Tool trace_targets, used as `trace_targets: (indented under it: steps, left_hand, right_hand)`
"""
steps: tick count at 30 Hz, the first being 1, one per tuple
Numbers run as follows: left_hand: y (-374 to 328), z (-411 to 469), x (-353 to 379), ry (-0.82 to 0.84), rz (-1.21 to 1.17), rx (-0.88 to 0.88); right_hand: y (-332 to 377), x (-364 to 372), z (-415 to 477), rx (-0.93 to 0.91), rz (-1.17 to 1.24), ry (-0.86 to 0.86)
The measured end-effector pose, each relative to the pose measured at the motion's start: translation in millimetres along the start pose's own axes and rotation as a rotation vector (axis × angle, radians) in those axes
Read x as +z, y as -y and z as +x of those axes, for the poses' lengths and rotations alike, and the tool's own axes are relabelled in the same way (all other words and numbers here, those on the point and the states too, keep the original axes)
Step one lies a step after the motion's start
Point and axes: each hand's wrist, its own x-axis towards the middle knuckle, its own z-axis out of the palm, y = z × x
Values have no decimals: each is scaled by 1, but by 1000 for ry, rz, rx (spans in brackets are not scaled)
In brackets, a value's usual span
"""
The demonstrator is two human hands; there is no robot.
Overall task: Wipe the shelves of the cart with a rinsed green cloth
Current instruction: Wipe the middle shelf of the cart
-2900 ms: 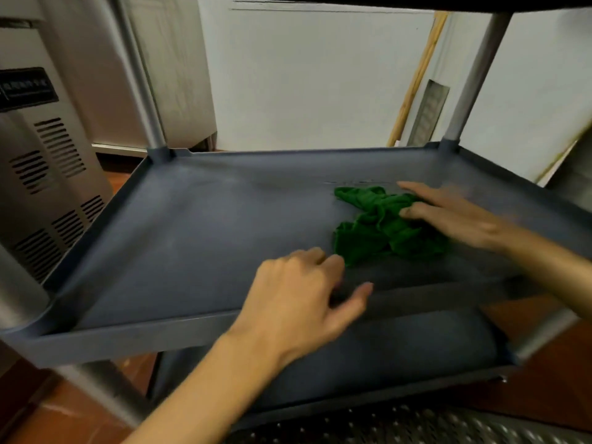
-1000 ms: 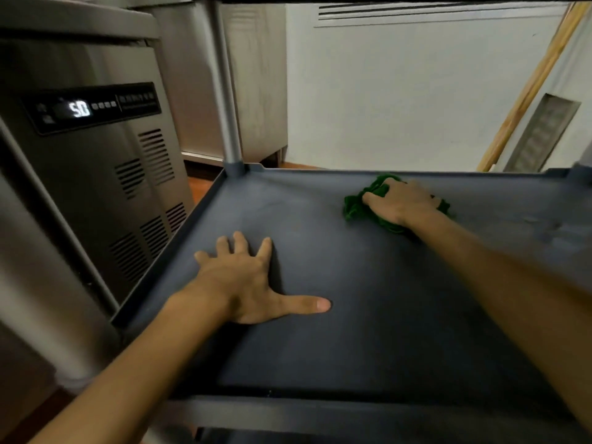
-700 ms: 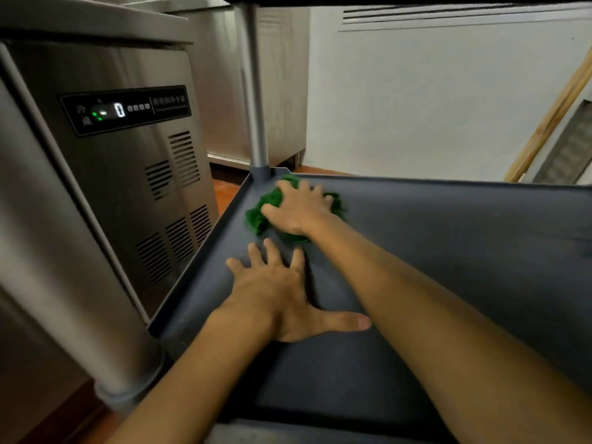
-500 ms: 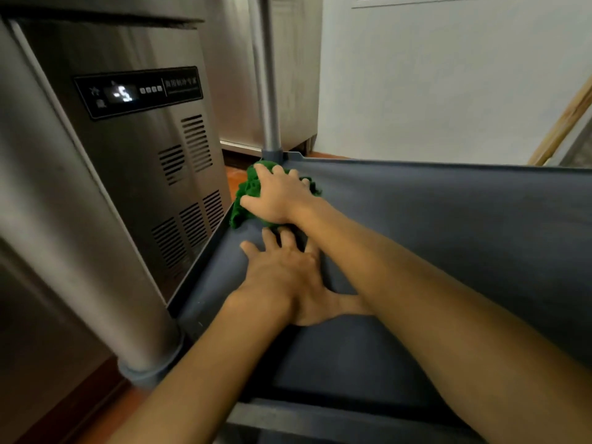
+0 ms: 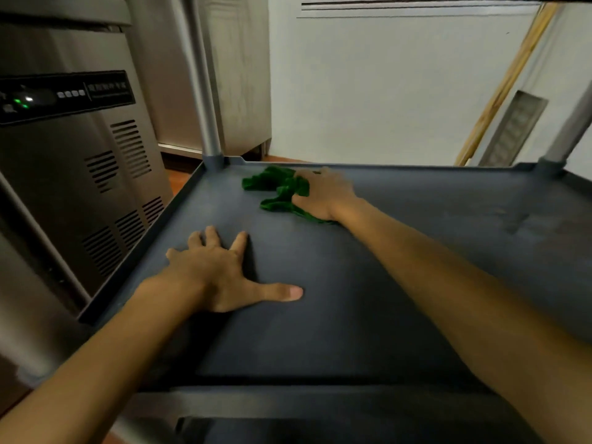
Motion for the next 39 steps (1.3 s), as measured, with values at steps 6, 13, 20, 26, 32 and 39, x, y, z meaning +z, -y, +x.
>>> trace_targets:
  steps: [6,13,20,26,32,39]
  left_hand:
    - [-52,23,-37,20,-59,83]
    - [-182,24,-34,257,16,208]
    - [-187,35,-40,313,70,225]
    - [-183,40,-37,294,26,245]
    - [-184,33,-37,297,43,246]
    - [-184,27,-34,299,45,284]
  right_hand:
    - [-65,-6,-23,105,-21,34]
    - [-79,-7,-33,50,-43,17]
    - [-150,-21,-55,135,-42,-5]
    - [-236,-42,-103,312,-39,11]
    - [-328,-65,-174,584,-110,17]
    - [-385,-85,-258,850,-161,-78]
